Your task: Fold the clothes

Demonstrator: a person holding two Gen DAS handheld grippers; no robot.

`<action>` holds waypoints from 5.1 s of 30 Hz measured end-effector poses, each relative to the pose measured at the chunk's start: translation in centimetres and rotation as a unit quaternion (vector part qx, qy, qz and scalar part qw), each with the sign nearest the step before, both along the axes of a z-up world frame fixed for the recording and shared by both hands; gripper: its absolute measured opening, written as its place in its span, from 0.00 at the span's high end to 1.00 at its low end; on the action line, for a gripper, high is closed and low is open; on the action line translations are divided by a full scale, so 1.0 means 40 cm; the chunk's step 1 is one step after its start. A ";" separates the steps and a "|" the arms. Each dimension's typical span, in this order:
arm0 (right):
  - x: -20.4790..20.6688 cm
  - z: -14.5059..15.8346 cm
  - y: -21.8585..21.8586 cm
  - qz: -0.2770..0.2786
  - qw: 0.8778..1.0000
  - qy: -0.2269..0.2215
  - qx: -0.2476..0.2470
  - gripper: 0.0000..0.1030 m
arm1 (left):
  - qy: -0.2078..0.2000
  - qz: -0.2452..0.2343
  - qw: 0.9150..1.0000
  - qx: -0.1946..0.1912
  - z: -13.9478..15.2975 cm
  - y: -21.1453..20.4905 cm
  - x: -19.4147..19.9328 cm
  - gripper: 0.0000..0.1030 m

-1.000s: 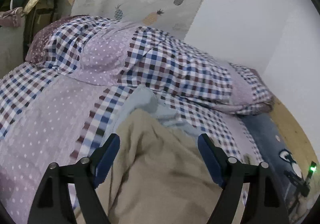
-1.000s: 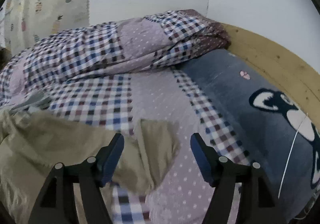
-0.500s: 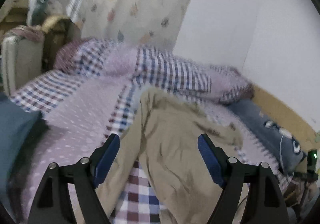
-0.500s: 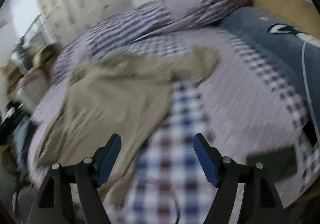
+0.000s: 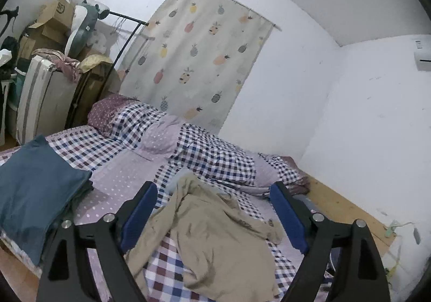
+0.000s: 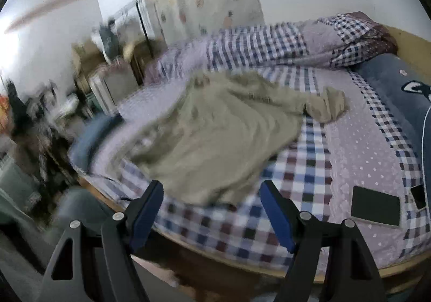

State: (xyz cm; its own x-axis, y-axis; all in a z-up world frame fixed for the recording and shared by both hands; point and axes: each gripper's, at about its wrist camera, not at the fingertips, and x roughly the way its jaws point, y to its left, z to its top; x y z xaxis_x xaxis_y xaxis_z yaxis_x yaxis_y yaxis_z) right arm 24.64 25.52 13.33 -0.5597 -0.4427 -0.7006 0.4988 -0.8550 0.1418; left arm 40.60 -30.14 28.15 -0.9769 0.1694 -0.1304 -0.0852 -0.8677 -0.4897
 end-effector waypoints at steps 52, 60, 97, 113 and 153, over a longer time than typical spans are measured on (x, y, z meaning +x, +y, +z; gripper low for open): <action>-0.087 -0.279 0.102 -0.144 0.987 -0.073 0.005 0.56 | -0.264 -0.030 0.960 -0.092 -0.543 0.297 -0.359 0.14; -0.107 -0.286 0.067 -0.131 0.988 -0.076 0.005 0.56 | -0.322 -0.059 0.936 -0.131 -0.627 0.329 -0.443 0.81; -0.156 -0.311 0.036 -0.126 0.989 -0.076 -0.013 0.56 | -0.236 0.079 0.965 0.083 -0.601 0.062 -0.354 0.96; -0.060 -0.191 0.101 -0.150 0.989 -0.019 -0.005 0.99 | -0.223 -0.003 0.970 0.094 -0.559 0.130 -0.297 0.96; 0.144 -0.257 -0.575 0.153 0.969 0.132 0.145 0.55 | -0.365 0.016 0.914 0.177 -0.703 0.024 -0.221 0.50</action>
